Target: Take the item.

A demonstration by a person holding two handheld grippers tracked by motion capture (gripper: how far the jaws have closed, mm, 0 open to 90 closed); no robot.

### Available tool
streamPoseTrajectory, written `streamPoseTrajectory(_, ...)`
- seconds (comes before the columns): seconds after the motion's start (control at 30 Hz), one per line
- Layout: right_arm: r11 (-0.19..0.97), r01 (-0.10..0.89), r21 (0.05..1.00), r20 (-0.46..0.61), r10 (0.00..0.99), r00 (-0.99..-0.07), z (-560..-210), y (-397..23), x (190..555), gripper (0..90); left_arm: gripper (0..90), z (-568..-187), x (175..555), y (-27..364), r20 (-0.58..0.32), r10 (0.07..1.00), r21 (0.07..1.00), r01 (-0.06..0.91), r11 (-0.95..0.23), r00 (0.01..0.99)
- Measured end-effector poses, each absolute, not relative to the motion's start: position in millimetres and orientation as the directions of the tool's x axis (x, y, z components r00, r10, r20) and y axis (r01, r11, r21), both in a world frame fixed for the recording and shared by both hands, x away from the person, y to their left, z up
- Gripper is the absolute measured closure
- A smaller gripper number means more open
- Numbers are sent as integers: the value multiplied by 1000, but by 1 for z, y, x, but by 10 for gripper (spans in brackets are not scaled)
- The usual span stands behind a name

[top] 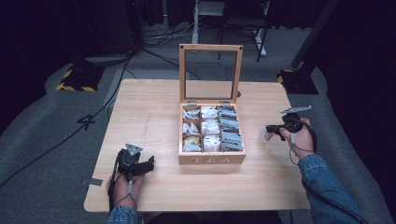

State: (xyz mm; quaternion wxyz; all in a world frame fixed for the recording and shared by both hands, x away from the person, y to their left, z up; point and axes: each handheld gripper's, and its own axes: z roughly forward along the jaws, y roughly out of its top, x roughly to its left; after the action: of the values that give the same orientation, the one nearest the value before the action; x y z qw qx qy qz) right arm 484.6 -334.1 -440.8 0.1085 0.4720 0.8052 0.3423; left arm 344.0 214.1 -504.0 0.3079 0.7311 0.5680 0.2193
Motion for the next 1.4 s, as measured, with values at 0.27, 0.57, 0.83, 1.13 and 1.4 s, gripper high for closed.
streamPoseTrajectory(0.27, 264, 661, 703, 117, 873, -473, -446, -337, 488, 443, 222, -504, 344, 214, -29, 965, 699, 696, -165, 259)
streamPoseTrajectory(0.57, 239, 639, 732, 92, 894, -439, -447, -350, 489, 333, 222, -504, 344, 214, -29, 966, 699, 696, -165, 259)
streamPoseTrajectory(0.83, 235, 593, 770, 105, 870, -482, -432, -351, 476, 303, 222, -504, 344, 214, -29, 966, 699, 696, -165, 258)
streamPoseTrajectory(1.13, 245, 543, 803, 123, 823, -554, -415, -344, 450, 293, 222, -504, 344, 214, -29, 966, 699, 696, -165, 258)
streamPoseTrajectory(1.4, 273, 506, 818, 127, 772, -623, -406, -331, 425, 299, 222, -504, 344, 214, -29, 966, 699, 696, -165, 258)
